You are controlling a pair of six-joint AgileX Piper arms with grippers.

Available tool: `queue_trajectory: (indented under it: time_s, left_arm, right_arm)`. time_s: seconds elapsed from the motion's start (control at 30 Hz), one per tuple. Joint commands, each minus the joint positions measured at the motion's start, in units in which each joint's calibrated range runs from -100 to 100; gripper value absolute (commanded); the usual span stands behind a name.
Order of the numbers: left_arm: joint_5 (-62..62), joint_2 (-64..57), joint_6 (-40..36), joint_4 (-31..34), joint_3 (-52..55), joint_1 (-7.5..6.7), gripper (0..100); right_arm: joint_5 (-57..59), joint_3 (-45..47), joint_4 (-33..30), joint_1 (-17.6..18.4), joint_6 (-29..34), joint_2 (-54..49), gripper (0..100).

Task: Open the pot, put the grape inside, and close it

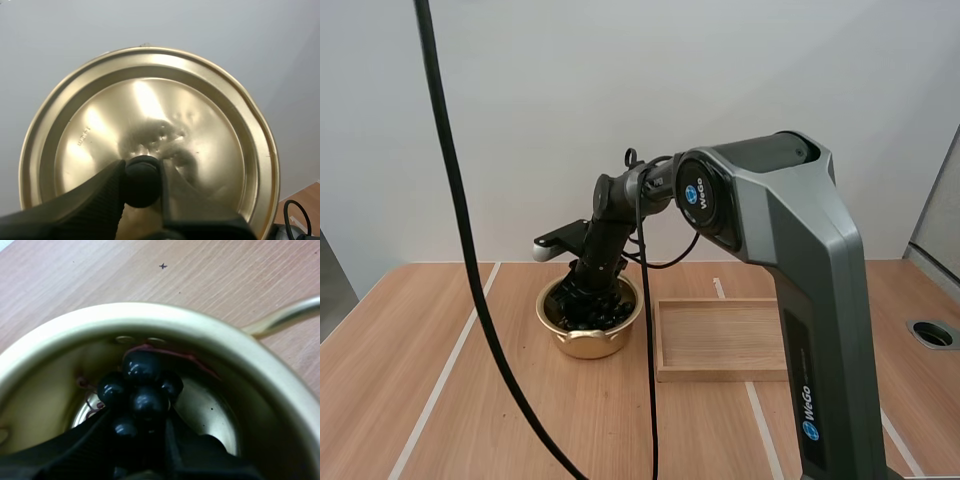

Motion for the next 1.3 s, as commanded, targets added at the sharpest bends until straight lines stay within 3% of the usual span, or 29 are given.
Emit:
queue_trajectory:
  time_s: [0.0, 0.33, 0.37, 0.4, 0.53, 1.27]
  left_arm:
    - [-1.1, -0.39, 0.11, 0.11, -0.32, -0.17, 0]
    - [-1.1, -0.39, 0.11, 0.11, -0.32, -0.17, 0]
    - [-1.1, -0.39, 0.11, 0.11, -0.32, -0.17, 0]
    - [-1.1, -0.39, 0.11, 0.11, -0.32, -0.17, 0]
    - [-1.1, -0.39, 0.11, 0.11, -0.32, -0.17, 0]
    - [-0.73, -0.39, 0.11, 0.11, -0.32, -0.17, 0]
  right_arm:
    - [4.06, 1.09, -3.8, -0.21, 0.16, 1.3, 0]
    - [3.92, 1.09, -3.66, -0.21, -0.29, 1.3, 0]
    - [3.92, 1.09, -3.54, -0.21, -0.29, 1.3, 5]
    - [3.92, 1.09, -3.54, -0.21, -0.29, 1.3, 17]
    - [3.01, 1.09, -3.54, -0.21, -0.06, 1.3, 100]
    - [3.01, 1.09, -4.73, -0.15, 0.62, -2.33, 100]
